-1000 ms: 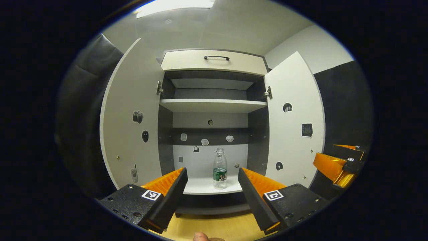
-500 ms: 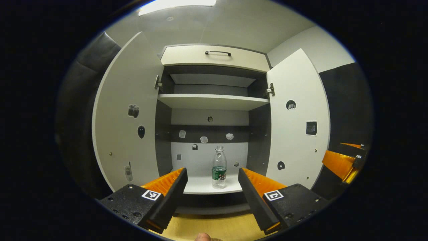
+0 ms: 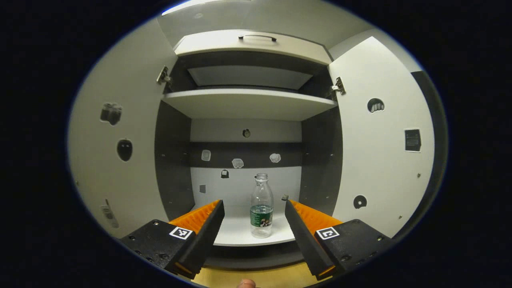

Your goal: Grasp the bottle in the cabinet with the left hand and place it on the coaster, then close the right door with the right hand and the left door with the left hand.

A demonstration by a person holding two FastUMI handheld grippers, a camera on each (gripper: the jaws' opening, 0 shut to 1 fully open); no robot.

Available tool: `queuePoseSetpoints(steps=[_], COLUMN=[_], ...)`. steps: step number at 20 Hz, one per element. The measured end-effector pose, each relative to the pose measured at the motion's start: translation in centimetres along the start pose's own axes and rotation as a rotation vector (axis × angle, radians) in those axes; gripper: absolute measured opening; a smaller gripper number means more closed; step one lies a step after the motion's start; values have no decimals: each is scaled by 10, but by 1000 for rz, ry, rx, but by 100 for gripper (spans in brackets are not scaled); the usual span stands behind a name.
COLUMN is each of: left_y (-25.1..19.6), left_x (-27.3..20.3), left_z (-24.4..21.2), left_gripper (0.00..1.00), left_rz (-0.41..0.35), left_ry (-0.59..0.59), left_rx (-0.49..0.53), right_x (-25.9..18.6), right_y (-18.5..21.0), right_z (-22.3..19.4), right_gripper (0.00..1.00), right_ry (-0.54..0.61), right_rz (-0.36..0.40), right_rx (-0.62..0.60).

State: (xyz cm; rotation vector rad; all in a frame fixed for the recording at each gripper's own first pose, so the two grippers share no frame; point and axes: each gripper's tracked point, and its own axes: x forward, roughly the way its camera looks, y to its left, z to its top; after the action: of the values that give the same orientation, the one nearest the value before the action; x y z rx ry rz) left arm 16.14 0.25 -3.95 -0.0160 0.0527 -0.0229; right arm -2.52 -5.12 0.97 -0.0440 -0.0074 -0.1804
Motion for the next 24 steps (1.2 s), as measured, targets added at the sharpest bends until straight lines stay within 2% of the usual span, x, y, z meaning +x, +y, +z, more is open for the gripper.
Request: queuePoseSetpoints(steps=[8, 12, 19, 21, 22, 24], left_y=[-9, -12, -8, -6, -7, -7], left_x=[97, 131, 158, 160, 159, 154], left_z=[-43, -55, -73, -75, -73, -73], left_gripper=[97, 97, 96, 90, 81, 80], left_rz=[-2, 16, 33, 36, 34, 26], left_ry=[82, 104, 149, 153, 154, 168], left_rx=[9, 7, 9, 11, 14, 23], right_x=[-11, -18, -13, -12, -13, -14], right_y=[-64, -83, -86, -86, -86, -87], right_z=[-4, -9, -16, -17, -17, -16], right_gripper=[99, 99, 99, 99, 99, 99], right_ry=[20, 46, 75, 76, 76, 70], right_rz=[-222, -298, -308, -303, -299, -292], right_rx=[-52, -62, -66, -67, -66, -60])
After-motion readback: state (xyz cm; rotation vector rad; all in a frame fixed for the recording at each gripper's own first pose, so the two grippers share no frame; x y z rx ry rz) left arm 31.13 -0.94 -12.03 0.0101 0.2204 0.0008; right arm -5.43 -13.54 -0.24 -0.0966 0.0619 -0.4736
